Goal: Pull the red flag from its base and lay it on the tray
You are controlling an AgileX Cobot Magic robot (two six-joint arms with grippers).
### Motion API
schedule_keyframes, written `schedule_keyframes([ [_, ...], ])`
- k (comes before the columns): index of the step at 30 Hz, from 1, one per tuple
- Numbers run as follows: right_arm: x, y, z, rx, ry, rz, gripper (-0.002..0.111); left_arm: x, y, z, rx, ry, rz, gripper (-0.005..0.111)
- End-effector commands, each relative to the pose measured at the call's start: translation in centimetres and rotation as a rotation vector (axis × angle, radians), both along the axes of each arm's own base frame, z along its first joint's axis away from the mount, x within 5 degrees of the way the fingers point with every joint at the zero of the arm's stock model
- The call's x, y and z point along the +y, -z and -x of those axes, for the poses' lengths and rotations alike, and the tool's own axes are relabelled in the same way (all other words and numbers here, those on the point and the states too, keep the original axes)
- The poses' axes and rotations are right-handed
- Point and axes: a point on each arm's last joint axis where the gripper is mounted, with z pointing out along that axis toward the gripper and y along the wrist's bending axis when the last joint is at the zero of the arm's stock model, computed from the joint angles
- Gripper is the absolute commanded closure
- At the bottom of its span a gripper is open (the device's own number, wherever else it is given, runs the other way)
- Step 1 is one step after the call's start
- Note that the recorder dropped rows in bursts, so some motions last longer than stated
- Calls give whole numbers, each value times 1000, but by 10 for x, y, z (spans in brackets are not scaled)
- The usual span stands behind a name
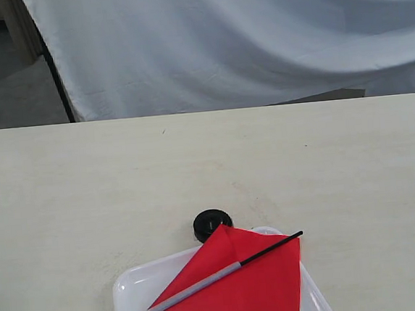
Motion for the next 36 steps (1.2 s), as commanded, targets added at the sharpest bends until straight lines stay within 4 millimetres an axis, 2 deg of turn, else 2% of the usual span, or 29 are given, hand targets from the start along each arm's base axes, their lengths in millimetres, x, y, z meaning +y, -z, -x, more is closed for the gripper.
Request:
schedule_keyframes([
  [1,0,5,0,47,-1,47,109,0,0,0,-2,4,-1,107],
  [15,0,14,1,153,-4,7,109,0,0,0,-2,4,-1,107],
  [36,0,14,1,152,-3,-7,109,0,0,0,-2,4,-1,107],
])
